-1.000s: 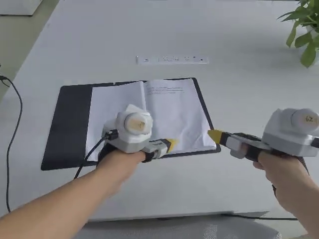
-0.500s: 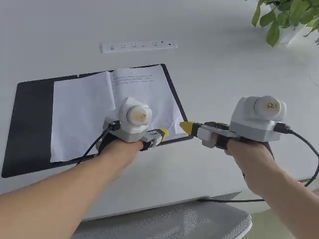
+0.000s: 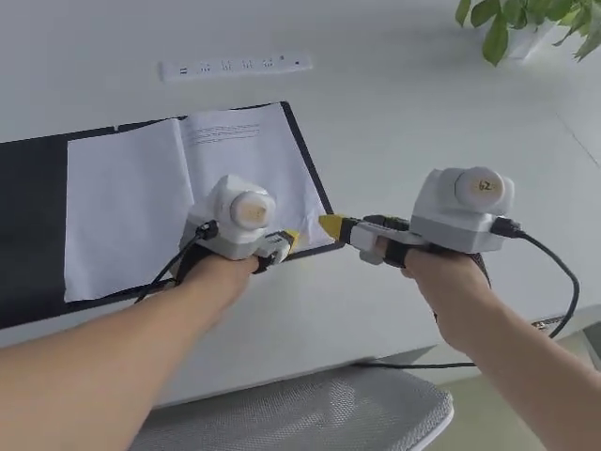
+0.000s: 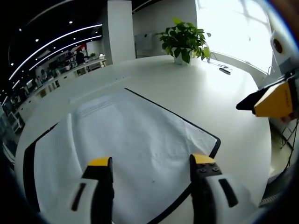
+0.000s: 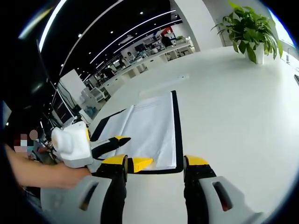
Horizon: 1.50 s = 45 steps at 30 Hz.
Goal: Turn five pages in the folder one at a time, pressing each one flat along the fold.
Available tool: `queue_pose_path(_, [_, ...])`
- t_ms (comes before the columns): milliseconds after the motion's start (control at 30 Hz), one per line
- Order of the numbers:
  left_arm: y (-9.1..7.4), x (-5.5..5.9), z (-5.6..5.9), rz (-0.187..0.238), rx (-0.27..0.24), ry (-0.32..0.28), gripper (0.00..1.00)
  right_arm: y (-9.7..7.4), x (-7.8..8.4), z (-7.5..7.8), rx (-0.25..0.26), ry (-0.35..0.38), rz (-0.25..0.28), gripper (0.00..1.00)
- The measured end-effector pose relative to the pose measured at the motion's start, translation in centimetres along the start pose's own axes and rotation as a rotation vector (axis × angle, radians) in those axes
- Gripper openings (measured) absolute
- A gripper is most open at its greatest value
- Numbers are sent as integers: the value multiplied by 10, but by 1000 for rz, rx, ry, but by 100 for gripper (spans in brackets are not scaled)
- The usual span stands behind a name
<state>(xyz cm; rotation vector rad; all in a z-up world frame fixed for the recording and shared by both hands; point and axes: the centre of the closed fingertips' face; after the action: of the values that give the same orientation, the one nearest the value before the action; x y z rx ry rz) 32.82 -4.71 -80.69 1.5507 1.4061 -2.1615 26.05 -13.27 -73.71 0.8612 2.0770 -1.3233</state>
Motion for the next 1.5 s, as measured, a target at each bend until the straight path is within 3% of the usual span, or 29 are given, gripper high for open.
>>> queue_pose_path(333, [2,0,10,28,48,15,45,3,7,5,1,21,-7,46])
queue_pose_path(567, [2,1,5,44,47,9,35,4,9,4,-2,27,-6,45])
queue_pose_path(767, [2,0,-7,27,22,14,17,8,14,0,-16,20,-17,43])
queue_pose_path(967, [0,-1,-5,28,21,9,16,18,11,-13,-56,-3,-10,41])
queue_pose_path(1100, [-1,-2,-5,30,21,4,16,30,10,-14,-55,-13,-29,38])
queue_pose_path(1500, [-1,-1,-5,36,20,-1,16,51,20,-13,-56,59,-92,30])
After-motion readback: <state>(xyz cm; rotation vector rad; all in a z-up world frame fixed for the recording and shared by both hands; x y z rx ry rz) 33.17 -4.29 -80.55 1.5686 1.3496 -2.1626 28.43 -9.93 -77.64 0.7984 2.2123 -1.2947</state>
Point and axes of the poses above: the centre of the closed fingertips' face, and the gripper's own axes: y roughly forward along the fingers, z roughly to its right, x roughly out of its underside, and after that the axes turned 6 degrees about x, right-handed
